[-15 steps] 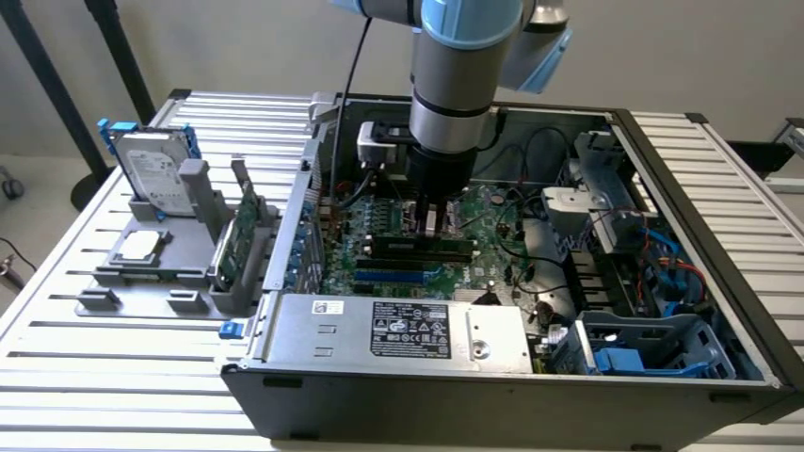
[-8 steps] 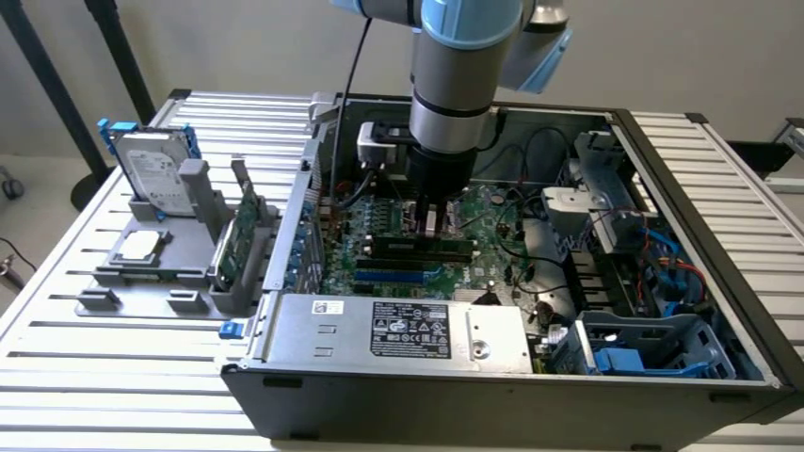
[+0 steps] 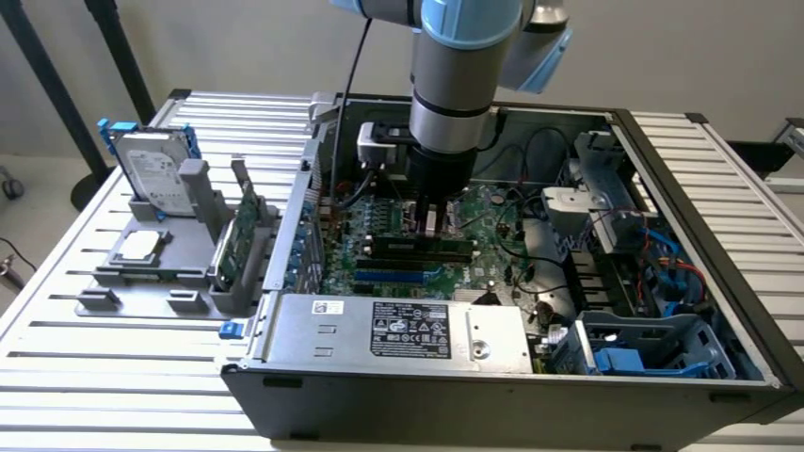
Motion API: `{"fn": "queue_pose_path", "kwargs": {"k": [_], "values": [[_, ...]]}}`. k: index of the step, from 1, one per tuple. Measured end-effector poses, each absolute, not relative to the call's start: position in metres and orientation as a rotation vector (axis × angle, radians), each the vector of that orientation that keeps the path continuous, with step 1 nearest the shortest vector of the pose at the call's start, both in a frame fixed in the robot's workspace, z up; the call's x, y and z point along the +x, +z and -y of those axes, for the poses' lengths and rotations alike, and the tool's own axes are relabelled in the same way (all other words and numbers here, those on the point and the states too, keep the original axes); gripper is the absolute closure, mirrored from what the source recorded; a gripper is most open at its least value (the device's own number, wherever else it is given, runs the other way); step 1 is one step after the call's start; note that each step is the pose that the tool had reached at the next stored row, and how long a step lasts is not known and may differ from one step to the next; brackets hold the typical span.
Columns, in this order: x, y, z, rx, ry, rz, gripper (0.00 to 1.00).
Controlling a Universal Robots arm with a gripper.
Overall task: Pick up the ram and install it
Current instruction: 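Insert the ram into the slot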
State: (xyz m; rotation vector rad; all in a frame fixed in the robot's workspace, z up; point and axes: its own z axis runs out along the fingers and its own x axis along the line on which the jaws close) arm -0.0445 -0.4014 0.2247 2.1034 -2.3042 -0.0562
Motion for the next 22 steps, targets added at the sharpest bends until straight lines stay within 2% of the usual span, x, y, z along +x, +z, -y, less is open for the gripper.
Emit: {"fn": "queue_pose_path", "kwargs": {"k": [22], "values": [[-0.0432,0.2244,0.4012,2.103,-0.056,2.304,0.86]]}}
